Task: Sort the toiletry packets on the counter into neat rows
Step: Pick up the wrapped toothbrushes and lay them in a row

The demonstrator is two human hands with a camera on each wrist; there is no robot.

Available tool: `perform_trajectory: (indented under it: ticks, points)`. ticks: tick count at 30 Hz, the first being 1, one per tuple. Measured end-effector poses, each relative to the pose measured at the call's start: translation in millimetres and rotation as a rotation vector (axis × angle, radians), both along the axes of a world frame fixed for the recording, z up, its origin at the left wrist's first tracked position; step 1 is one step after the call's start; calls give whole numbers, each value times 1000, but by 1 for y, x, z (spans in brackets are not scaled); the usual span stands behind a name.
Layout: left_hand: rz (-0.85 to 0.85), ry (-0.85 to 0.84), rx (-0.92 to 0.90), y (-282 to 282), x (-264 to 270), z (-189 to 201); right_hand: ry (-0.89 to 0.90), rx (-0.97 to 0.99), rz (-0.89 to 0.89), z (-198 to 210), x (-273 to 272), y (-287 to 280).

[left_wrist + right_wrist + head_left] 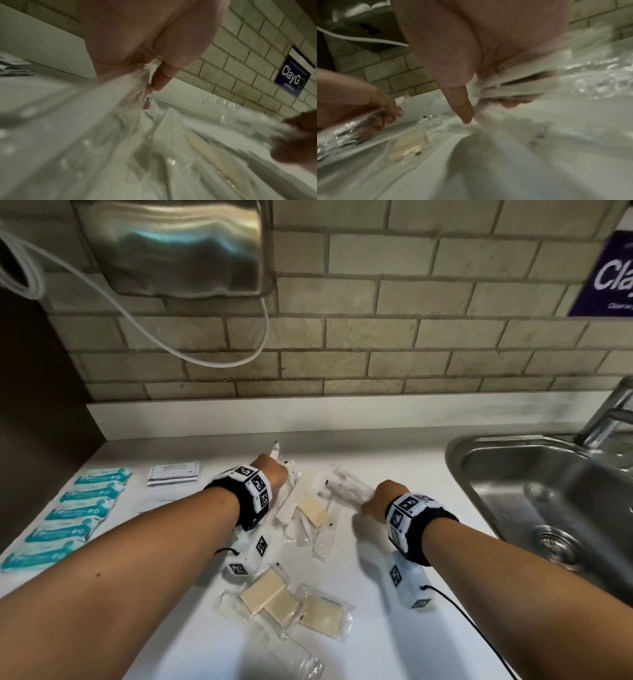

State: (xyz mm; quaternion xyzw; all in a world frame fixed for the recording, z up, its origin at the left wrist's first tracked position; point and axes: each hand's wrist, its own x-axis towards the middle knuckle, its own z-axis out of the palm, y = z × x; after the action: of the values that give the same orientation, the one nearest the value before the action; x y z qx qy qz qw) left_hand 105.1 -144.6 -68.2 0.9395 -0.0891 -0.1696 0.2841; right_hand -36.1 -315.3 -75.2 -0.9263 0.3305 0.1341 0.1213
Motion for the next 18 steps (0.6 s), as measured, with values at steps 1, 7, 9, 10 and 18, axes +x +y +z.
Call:
perform_trajectory:
  ticks: [1,7,9,10,18]
  points:
    - [-2,11,22,-1,0,-4,-78,10,-21,3,5,1]
    - [-36,58,98,-5,2,-19,-587,462,-46,36,18,13]
    - [-72,53,138,-8,4,-20,-639,529,-24,42,17,17]
    - [-90,53,151,-9,3,-19,-636,539,-5,43,16,19]
    - [-7,-7,-143,-12,8,-19,-342,556,87,29,5,28]
